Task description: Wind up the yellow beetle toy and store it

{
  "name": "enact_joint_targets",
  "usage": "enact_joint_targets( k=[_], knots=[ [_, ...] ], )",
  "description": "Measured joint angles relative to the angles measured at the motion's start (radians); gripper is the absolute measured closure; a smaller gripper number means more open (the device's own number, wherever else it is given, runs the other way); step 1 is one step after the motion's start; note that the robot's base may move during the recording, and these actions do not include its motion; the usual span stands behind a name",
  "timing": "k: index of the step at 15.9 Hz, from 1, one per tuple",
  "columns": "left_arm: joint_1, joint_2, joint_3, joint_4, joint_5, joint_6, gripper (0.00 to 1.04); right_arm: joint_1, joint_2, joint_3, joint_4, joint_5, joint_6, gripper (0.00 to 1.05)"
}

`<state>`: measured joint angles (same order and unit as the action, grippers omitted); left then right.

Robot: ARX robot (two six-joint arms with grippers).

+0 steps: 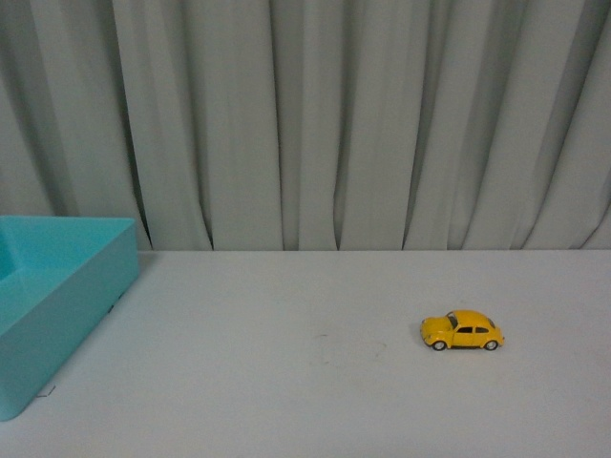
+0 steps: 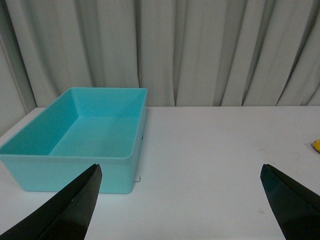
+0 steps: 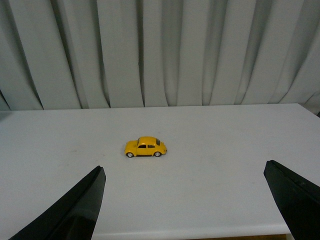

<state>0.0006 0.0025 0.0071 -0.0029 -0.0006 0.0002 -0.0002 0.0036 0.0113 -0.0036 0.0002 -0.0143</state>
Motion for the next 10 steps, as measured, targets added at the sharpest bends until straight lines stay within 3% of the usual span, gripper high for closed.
enact_joint_targets(
  k=[10],
  knots=[
    [0.0,0.0,0.0,0.0,0.0,0.0,0.07,0.0,0.0,0.0,0.0,0.0,0.0,0.07]
  ],
)
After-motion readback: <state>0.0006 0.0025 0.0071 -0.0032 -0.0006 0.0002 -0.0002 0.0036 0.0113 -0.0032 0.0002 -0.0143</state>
